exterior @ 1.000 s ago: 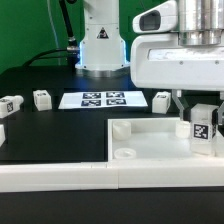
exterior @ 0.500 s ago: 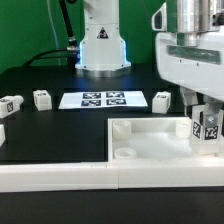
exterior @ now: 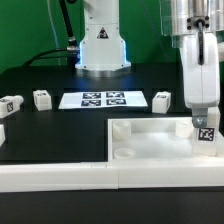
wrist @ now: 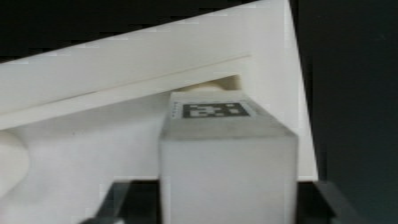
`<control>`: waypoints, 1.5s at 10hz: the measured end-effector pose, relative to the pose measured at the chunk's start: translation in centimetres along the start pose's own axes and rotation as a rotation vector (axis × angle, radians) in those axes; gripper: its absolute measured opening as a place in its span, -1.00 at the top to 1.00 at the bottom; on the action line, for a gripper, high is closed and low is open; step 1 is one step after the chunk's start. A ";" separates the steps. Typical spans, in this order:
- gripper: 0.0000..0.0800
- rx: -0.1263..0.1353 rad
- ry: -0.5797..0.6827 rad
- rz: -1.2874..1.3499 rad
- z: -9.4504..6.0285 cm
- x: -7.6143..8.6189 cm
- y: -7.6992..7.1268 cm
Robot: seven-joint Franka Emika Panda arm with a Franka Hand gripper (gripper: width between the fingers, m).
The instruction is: Assemble square table
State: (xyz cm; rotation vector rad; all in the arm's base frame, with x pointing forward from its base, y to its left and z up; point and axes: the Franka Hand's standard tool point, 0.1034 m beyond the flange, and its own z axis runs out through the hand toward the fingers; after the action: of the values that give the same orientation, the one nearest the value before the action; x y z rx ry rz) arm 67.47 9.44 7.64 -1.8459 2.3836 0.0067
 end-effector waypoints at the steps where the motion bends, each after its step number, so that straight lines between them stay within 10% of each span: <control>1: -0.20 0.000 0.001 -0.054 0.0 0.0 0.0; 4: -0.60 0.003 -0.008 -0.515 0.1 -1.2 0.3; 15: -0.62 -0.022 0.053 -1.525 0.7 -1.8 0.2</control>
Offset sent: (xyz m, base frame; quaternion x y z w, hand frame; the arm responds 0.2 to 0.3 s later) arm -0.0085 0.0383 -0.0065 -0.0215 -0.0673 -0.3056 0.9495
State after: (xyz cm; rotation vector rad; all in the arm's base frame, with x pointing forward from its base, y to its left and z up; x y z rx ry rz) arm 67.77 11.33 7.15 -3.0583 0.4645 -0.1512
